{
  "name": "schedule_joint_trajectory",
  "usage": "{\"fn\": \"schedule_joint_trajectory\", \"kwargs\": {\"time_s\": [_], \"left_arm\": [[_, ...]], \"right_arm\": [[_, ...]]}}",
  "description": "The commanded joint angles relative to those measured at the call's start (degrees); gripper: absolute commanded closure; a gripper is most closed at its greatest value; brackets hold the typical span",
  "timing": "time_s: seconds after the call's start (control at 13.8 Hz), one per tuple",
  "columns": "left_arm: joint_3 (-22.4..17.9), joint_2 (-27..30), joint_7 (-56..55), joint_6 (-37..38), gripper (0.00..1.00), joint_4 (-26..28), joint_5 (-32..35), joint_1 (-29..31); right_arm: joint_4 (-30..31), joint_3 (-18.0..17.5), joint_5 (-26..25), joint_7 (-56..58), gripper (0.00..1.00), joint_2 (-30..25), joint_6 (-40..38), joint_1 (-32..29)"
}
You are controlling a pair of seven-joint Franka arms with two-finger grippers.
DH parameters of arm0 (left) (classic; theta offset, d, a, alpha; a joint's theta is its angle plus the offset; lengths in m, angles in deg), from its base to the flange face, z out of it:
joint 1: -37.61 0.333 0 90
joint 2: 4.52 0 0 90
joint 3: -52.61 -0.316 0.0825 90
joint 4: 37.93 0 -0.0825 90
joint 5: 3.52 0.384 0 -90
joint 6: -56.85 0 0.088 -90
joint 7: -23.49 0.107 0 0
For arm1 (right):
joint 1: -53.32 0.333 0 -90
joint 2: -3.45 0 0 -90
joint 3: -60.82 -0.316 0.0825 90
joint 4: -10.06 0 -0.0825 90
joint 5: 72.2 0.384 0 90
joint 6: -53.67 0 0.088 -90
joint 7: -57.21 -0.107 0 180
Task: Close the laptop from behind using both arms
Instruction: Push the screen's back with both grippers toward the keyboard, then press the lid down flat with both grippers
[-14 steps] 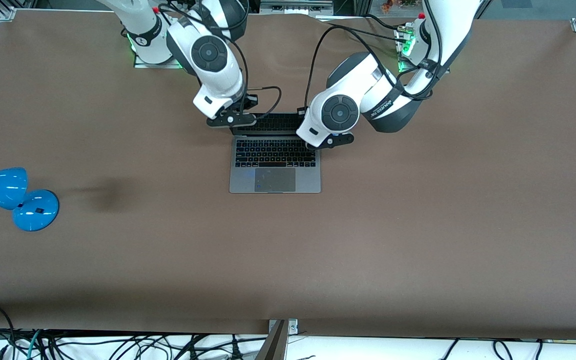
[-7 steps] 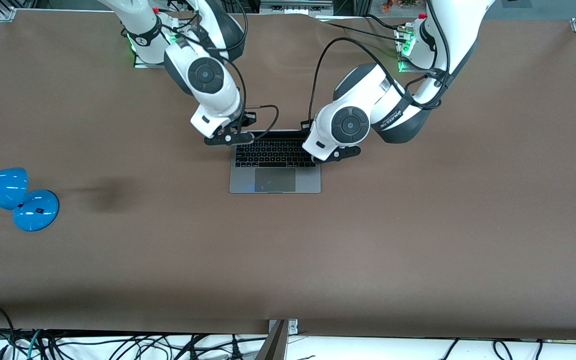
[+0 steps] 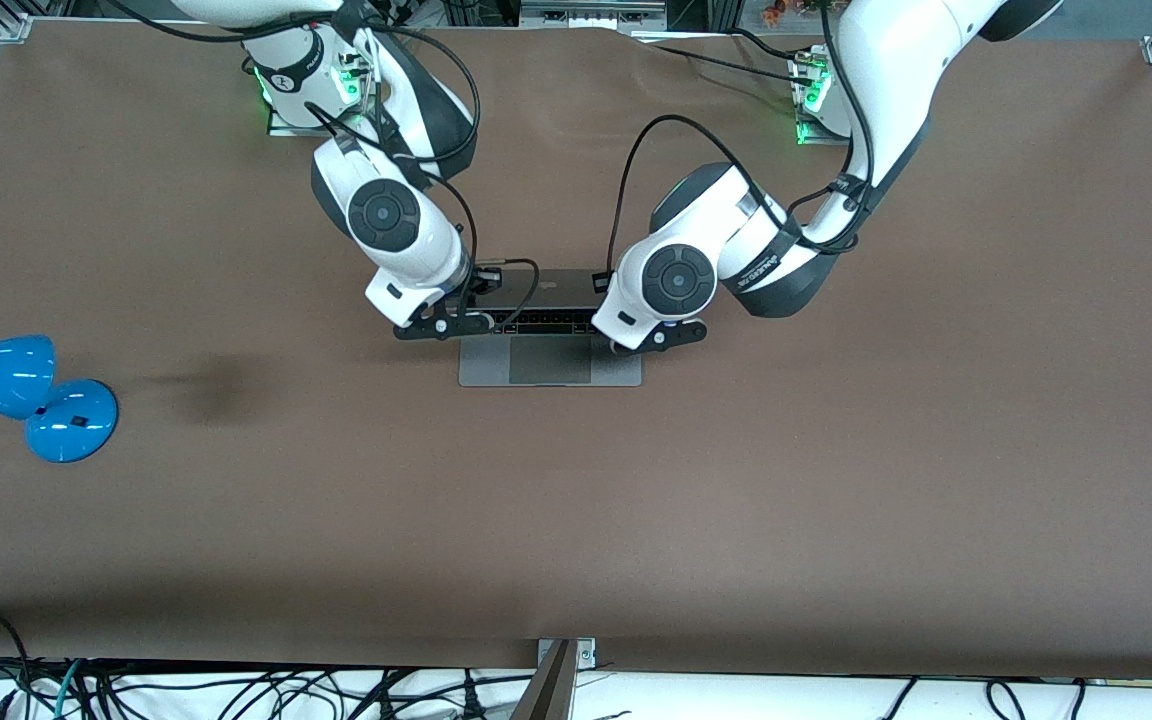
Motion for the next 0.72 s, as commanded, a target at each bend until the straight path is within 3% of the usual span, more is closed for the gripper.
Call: {"fn": "schedule_joint_trajectory", "kwargs": {"time_s": [0.0,0.43,0.65], "left_arm": [[-0.73,-2.25,-0.94,-1.55,1.0,-2.76,1.71,-1.12],[-3.54,-4.71,-1.47,-6.21,1.0,-2.76,1.71,-2.61],[-8.27,-6.46,-1.47,-9.46,1.0,-2.85,1.8,-6.55]], "right_arm": [[-2.61,0.06,-2.23,0.51,1.0,3.69,1.93,-0.05],[-3.22,1.64,-4.08,0.51,1.0,8.35,7.3,-0.05],[-3.83,2.09,-5.22,0.51,1.0,10.9,9.66,-0.05]]}}
